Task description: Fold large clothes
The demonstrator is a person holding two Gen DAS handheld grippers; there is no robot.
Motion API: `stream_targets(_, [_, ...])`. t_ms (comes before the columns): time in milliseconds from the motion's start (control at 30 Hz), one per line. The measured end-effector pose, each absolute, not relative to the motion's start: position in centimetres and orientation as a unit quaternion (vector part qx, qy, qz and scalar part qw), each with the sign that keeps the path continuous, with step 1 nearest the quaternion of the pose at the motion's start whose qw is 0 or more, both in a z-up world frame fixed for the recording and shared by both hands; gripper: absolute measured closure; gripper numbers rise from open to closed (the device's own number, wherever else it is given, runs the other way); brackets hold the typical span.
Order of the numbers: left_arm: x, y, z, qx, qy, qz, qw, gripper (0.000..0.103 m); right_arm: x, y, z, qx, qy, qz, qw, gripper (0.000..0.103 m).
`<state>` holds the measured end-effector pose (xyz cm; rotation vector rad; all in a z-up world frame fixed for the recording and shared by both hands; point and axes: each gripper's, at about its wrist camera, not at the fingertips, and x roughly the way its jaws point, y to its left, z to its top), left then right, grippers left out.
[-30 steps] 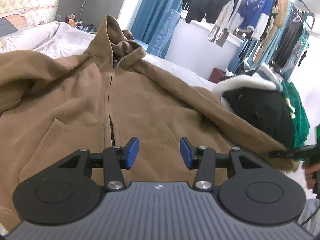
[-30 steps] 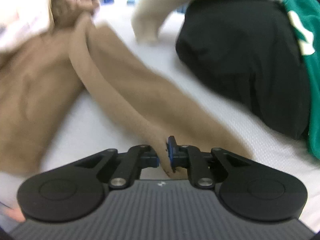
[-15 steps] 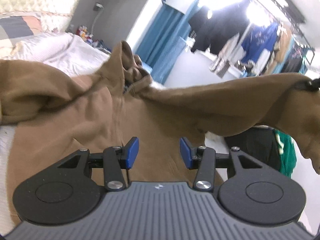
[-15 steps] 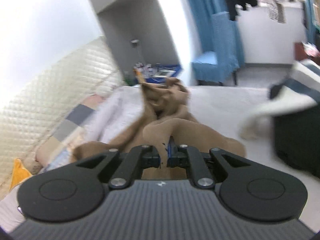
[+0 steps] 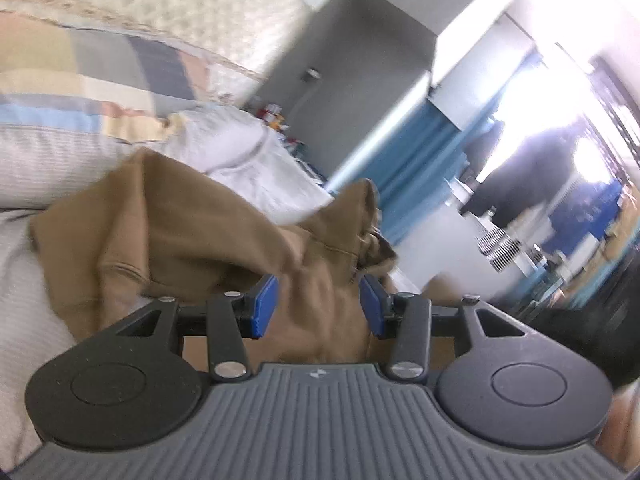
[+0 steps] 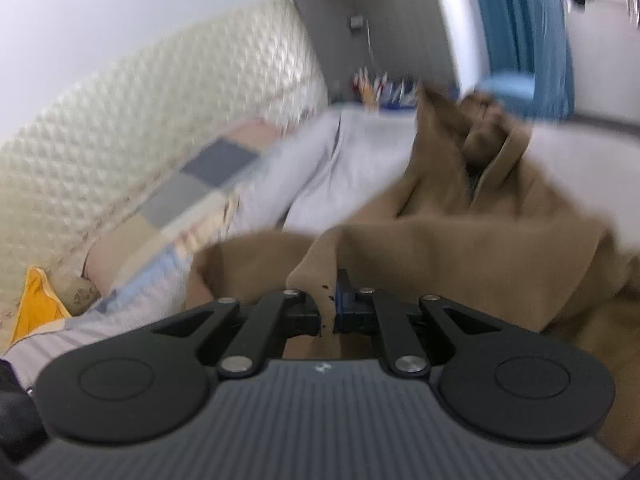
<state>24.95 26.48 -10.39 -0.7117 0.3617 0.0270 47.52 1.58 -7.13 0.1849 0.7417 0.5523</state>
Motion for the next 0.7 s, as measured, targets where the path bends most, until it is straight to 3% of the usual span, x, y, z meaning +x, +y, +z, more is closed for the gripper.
stream_targets(200, [26.9, 28.6, -13.0, -0.365, 0.206, 0.036, 0.907, 0.051, 47.1, 4.7, -15.4, 0.111, 0.403, 0.258, 0.871, 0.093])
stream_targets(433, [30.0, 27.6, -15.1, -0.36, 0.225, 0.016, 0.905, 0.051, 47.7, 3.8, -17.9, 0.138, 0.438, 0.275, 0.844, 0.089])
stream_targets(533, [31.1, 27.1, -16.0, -0.364, 0.235, 0.01, 0.901, 0.051, 47.7, 2.5, -16.9, 0.142, 0.46, 0.299, 0.824, 0.077])
stream_targets(567, [31.4, 26.9, -16.2, -0.365, 0.237, 0.007, 0.9, 0.051, 47.5, 2.1, -16.6, 0.139, 0.467, 0.306, 0.818, 0.064])
stream_targets(600, [31.5, 26.6, -16.3, -0.364, 0.239, 0.006, 0.9, 0.051, 47.3, 1.6, -16.3, 0.139, 0.471, 0.316, 0.811, 0.043])
stream_targets(667, [31.6, 26.0, -16.3, -0.359, 0.24, 0.004, 0.902, 0.051, 46.5, -0.1, -15.0, 0.159, 0.468, 0.338, 0.801, 0.025])
stream_targets(700, [31.6, 25.6, -16.4, -0.355, 0.24, 0.003, 0.904, 0.049, 46.2, -1.0, -14.3, 0.167, 0.464, 0.343, 0.799, 0.023])
